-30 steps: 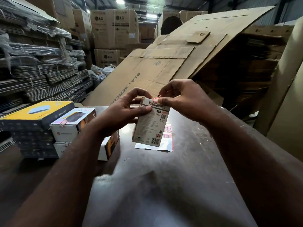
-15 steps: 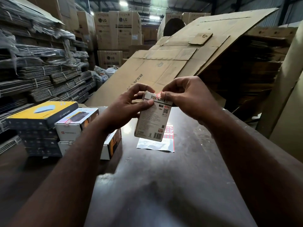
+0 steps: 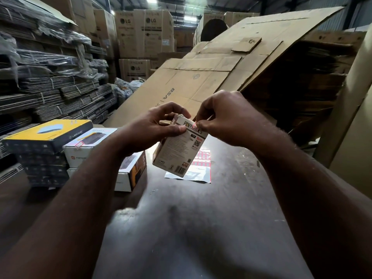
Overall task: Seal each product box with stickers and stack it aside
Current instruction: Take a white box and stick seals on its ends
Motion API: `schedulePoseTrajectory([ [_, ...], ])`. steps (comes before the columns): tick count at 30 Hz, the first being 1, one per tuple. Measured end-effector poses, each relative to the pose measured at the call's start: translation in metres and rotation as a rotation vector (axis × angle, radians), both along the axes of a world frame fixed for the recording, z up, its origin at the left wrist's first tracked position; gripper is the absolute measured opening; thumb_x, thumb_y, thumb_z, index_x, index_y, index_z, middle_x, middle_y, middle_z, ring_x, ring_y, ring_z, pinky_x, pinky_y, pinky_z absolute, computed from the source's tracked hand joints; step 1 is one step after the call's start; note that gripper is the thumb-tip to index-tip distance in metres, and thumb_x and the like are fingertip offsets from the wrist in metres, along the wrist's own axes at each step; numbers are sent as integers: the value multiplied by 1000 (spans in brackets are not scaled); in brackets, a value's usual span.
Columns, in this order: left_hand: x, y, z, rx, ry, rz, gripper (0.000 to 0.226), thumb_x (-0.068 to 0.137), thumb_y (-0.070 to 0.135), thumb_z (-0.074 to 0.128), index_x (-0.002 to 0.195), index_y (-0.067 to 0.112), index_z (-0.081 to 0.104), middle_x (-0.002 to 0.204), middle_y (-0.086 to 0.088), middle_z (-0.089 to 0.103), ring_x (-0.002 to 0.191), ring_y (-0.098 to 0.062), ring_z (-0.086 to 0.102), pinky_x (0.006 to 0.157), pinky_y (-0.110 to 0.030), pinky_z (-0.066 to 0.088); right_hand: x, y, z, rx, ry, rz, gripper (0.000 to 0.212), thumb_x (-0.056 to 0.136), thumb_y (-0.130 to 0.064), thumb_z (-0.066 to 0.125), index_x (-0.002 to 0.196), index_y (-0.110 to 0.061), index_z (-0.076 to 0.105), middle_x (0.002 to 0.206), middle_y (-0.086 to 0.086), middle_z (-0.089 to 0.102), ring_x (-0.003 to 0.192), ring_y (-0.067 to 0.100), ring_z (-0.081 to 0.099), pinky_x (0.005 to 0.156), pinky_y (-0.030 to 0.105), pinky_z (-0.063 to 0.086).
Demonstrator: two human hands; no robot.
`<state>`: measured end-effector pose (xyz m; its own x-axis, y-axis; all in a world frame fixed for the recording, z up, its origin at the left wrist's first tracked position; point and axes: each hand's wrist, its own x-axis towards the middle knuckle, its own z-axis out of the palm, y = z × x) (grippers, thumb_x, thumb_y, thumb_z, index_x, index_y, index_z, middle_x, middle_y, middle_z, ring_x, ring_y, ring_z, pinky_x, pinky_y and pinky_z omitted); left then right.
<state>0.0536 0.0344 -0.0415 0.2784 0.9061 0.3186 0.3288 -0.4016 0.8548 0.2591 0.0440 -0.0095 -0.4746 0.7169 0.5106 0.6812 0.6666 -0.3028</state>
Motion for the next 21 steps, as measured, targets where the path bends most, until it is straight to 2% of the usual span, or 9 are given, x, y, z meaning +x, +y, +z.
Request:
schedulePoseTrajectory([
  [2,-1,0,0,4,7,4,27,86,18,69,111,22,63,111,-4,64,103,-19,67,79,-32,58,0,1,-1,18,-9,-6,4,89,-14,72,86,-16,75,85,-5,70,75,1,65,56,10,51],
  [6,-1,1,-1,-7,26,8,30,84,23,70,113,22,63,116,-12,63,113,-33,65,90,-54,55,-1,3,-2,30,-30,-15,3,90,-16,73,89,-15,75,87,-4,70,76,2,64,57,10,47],
  [9,3,1,-2,-25,17,-6,35,79,25,70,113,20,62,110,-7,64,105,-25,67,84,-43,57,-1,2,-4,59,-35,-24,5,89,-17,72,89,-14,77,86,-5,69,76,3,63,58,12,47],
  [12,4,2,-2,-12,7,-9,30,86,15,69,115,17,61,108,-3,64,101,-19,67,77,-29,58,-1,1,-4,73,-31,-26,6,89,-17,72,89,-14,77,84,-6,67,74,1,62,57,10,46],
  [16,1,2,-2,14,16,7,27,91,8,67,116,15,62,110,-2,65,101,-18,67,76,-28,58,-1,0,-4,85,-19,-34,6,89,-18,72,90,-14,76,88,-3,69,75,2,63,56,10,43],
  [21,1,2,-3,18,6,6,30,89,10,69,118,12,61,110,-4,65,102,-19,67,74,-28,57,-1,-2,-4,81,-26,-25,9,87,-23,74,90,-15,77,86,-4,70,75,2,63,59,13,50],
])
